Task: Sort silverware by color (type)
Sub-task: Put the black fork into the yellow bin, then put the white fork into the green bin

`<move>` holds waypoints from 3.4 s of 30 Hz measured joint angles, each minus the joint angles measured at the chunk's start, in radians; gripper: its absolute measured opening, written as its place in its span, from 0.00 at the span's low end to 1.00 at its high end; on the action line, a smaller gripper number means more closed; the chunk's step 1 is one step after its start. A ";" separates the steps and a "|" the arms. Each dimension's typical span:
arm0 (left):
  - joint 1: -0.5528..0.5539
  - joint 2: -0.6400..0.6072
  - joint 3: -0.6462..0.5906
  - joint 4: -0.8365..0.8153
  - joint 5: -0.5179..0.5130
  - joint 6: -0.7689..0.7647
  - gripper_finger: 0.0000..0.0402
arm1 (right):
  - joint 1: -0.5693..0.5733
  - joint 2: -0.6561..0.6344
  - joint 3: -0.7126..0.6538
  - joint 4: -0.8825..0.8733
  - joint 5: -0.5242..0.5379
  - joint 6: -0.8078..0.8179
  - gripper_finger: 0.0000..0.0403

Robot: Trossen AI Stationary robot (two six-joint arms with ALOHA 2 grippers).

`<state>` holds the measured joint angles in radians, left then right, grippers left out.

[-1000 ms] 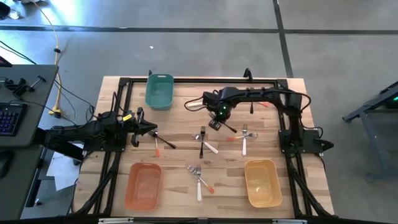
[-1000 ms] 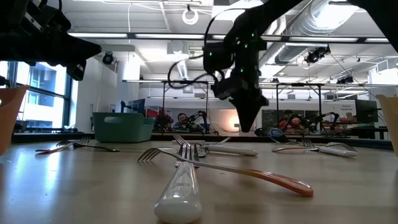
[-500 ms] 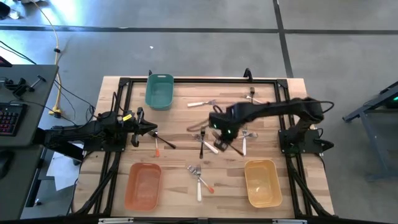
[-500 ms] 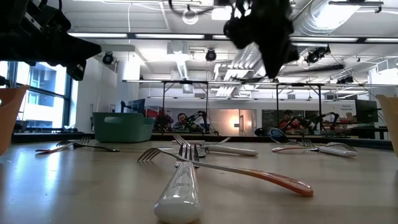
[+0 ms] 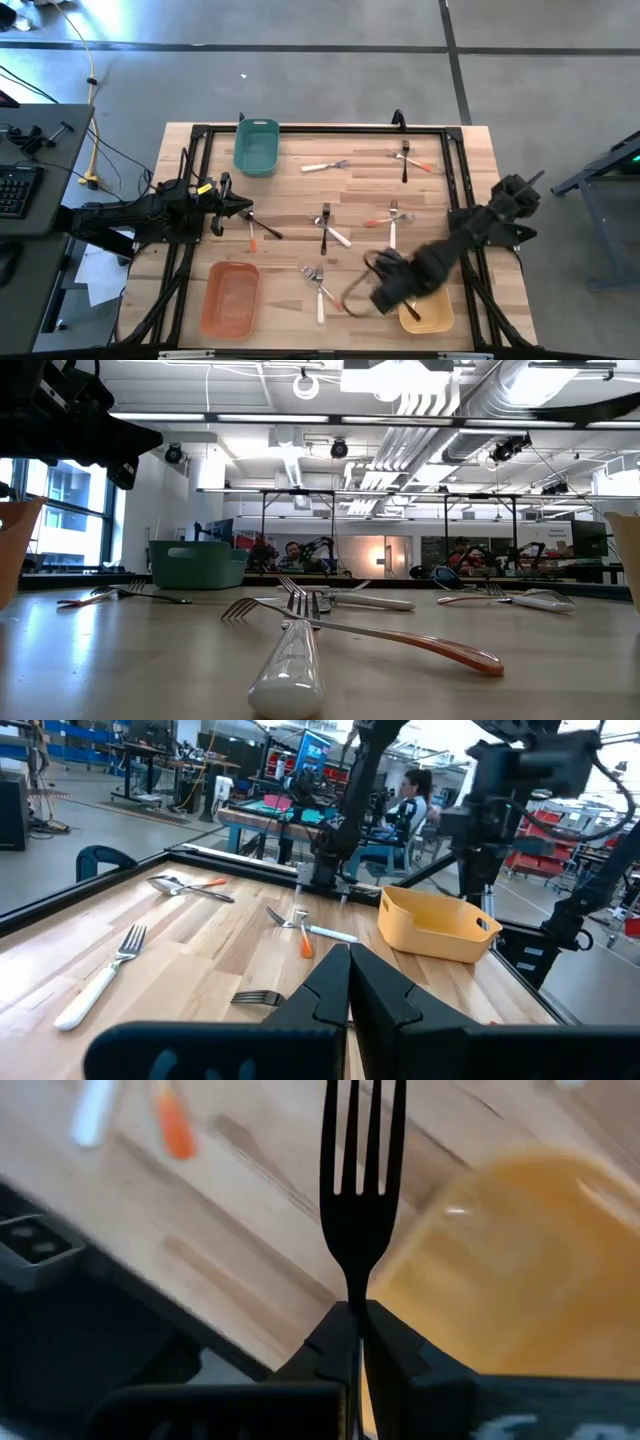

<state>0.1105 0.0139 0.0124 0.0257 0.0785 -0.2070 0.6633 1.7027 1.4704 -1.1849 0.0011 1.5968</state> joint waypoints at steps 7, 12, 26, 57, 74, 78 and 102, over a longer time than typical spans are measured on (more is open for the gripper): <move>0.000 0.000 0.000 0.000 0.000 0.000 0.00 | 0.117 -0.002 -0.049 -0.081 0.015 0.278 0.00; 0.000 0.000 0.000 0.000 0.000 0.000 0.00 | 0.123 -0.003 -0.150 -0.017 -0.010 0.317 0.00; 0.000 0.000 0.000 0.000 0.000 0.000 0.00 | 0.109 -0.003 -0.399 0.296 -0.052 0.307 0.00; 0.000 0.000 0.000 0.000 0.000 0.000 0.00 | 0.001 -0.005 -0.134 0.469 0.226 -0.738 0.02; 0.000 0.000 0.000 0.053 0.000 -0.002 0.00 | -0.404 -0.004 -0.600 1.532 0.267 -1.318 0.00; 0.000 0.000 0.000 0.062 0.000 -0.008 0.00 | -0.478 -0.001 -0.647 1.541 0.268 -1.229 0.00; -0.248 0.607 0.040 0.288 0.038 -0.006 0.00 | -0.679 0.008 -0.651 1.755 0.159 -1.445 0.00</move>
<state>-0.1370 0.6208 0.0525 0.3138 0.1163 -0.2128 -0.0154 1.7105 0.8192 0.5697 0.1602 0.1518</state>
